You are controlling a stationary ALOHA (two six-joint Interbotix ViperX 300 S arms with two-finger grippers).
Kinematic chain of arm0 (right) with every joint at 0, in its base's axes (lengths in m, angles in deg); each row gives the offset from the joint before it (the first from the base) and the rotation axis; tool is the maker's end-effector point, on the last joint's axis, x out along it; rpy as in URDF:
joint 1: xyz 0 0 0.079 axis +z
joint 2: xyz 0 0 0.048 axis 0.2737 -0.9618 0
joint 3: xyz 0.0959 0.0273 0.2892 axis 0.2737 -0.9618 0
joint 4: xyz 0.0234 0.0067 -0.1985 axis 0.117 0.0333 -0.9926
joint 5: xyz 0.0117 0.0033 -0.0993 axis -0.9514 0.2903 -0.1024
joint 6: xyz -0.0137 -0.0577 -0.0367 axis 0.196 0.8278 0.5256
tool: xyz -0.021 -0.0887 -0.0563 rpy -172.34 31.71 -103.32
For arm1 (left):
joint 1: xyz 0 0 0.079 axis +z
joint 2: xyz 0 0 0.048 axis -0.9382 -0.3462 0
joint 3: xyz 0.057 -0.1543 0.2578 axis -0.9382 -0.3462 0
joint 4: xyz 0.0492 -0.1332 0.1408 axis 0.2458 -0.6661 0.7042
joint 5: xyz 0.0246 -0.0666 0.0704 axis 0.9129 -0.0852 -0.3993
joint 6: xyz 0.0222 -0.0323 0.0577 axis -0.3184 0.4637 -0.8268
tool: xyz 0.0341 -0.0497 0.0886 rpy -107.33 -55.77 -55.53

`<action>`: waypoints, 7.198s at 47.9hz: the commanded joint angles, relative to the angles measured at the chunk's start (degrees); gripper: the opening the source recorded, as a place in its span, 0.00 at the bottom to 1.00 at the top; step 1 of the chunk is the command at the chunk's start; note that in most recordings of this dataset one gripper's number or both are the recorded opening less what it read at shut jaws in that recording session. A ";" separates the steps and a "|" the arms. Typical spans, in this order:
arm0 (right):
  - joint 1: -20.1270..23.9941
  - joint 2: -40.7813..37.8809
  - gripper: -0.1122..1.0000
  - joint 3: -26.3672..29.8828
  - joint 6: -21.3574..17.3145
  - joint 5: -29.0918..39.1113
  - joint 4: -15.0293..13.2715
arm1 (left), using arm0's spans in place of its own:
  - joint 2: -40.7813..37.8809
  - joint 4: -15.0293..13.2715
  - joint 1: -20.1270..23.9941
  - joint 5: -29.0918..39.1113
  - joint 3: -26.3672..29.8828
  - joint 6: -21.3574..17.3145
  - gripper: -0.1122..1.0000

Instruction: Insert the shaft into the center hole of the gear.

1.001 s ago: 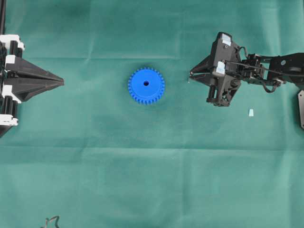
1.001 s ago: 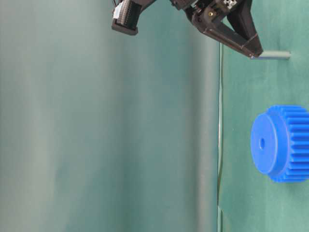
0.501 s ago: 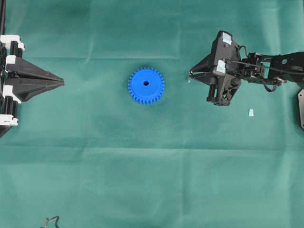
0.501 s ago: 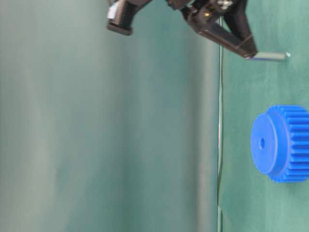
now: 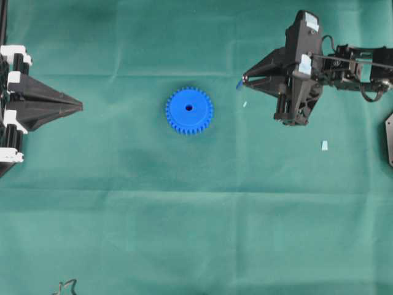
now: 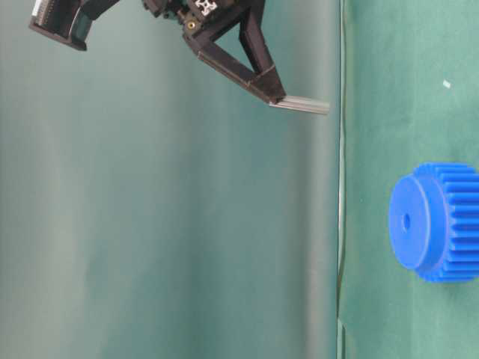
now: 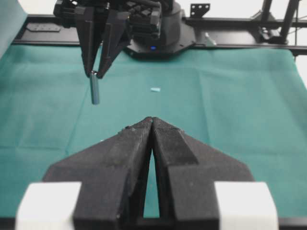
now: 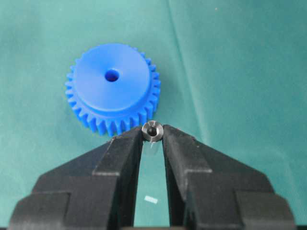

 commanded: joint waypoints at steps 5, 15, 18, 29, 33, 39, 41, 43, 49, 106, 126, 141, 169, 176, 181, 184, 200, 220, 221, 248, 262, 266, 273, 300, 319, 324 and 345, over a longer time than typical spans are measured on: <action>0.88 -0.53 0.25 2.64 -0.26 -0.70 -0.09 | -0.18 0.09 -0.09 -0.26 1.49 0.00 0.10; 3.69 -6.33 0.25 8.53 -0.26 -1.76 -0.09 | -0.26 0.09 -0.09 -0.26 1.49 -0.09 0.10; 4.22 -8.35 0.26 10.72 -0.18 -1.49 -0.09 | -0.26 0.09 -0.09 -0.35 1.49 -0.09 0.10; 4.75 -13.45 0.26 17.14 0.18 0.35 -0.88 | -0.26 0.09 -0.09 -0.18 1.49 0.00 0.10; 4.66 -14.15 0.25 18.11 0.18 0.79 -1.23 | -0.26 0.09 -0.09 0.00 1.49 0.00 0.10; 4.75 -14.85 0.25 18.11 0.00 0.79 -1.23 | -0.26 0.09 -0.09 0.26 1.49 0.00 0.10; 4.66 -15.38 0.26 18.11 -0.18 0.70 -1.23 | -0.18 0.09 -0.09 0.26 1.49 0.00 0.10; 4.66 -16.17 0.25 18.02 -0.26 0.62 -1.05 | -0.18 0.09 -0.09 0.18 1.49 -0.09 0.10; 4.66 -19.42 0.26 18.11 -0.62 0.18 -0.53 | -0.26 0.09 -0.09 0.26 1.49 -0.09 0.10; 3.78 -23.99 0.26 18.90 -1.14 -6.15 -0.70 | -0.35 0.09 -0.09 0.70 1.41 0.00 0.10; 3.60 -24.43 0.26 19.07 -1.32 -6.33 -0.70 | -0.35 0.09 -0.09 1.23 1.49 0.00 0.10; 3.78 -20.83 0.25 18.98 -1.58 -6.06 -0.53 | -0.26 0.09 -0.09 1.23 1.49 0.00 0.10; 4.92 -26.37 0.26 16.79 -1.67 -9.40 3.43 | -0.18 0.09 -0.09 1.85 1.41 -0.09 0.10; 4.92 -26.63 0.25 16.88 -1.67 -9.49 3.60 | -0.26 0.09 -0.09 1.85 1.49 -0.09 0.10; 4.75 -25.93 0.26 17.05 -1.49 -9.40 3.43 | -0.18 0.09 -0.18 1.85 1.49 -0.09 0.10; 4.75 -25.22 0.26 17.05 -1.49 -9.49 3.34 | -0.18 0.09 -0.09 1.85 1.49 0.00 0.10; 5.01 -25.58 0.25 16.79 -1.49 -9.14 3.34 | -0.26 0.09 -0.09 1.85 1.49 -0.09 0.10; 5.01 -28.48 0.26 16.96 -1.41 -7.82 3.16 | -0.18 0.09 -0.09 1.85 1.41 -0.09 0.10; 5.01 -28.48 0.25 16.88 -1.32 -7.73 3.16 | -0.26 0.09 -0.09 1.85 1.41 -0.09 0.10; 5.01 -28.48 0.78 17.05 -1.49 -6.86 3.16 | -0.18 0.09 -0.09 1.85 1.41 0.00 0.10; 5.01 -28.04 0.96 17.23 -1.49 -6.68 3.34 | -0.18 0.09 -0.09 1.85 1.41 -0.09 0.10; 5.01 -26.63 0.96 17.23 -1.49 -6.42 3.34 | -0.26 0.09 -0.09 1.85 1.49 -0.09 0.10; 5.01 -21.36 0.96 17.23 -1.23 -5.98 3.16 | -0.26 0.09 -0.09 1.85 1.49 -0.09 0.10; 5.01 3.60 0.96 10.28 -1.14 -1.49 -0.35 | -0.18 0.09 -0.09 1.85 1.49 0.00 0.10; 5.01 22.32 0.96 0.09 -1.14 1.58 -0.97 | -0.26 0.09 -0.09 1.76 1.49 -0.09 0.10; 5.01 25.84 0.96 -1.93 -1.14 2.64 -1.05 | -0.18 0.09 -0.09 1.67 1.49 0.00 0.10; 4.92 31.64 0.96 -8.26 -1.14 0.88 -1.05 | -0.18 0.09 -0.09 1.58 1.49 0.00 0.10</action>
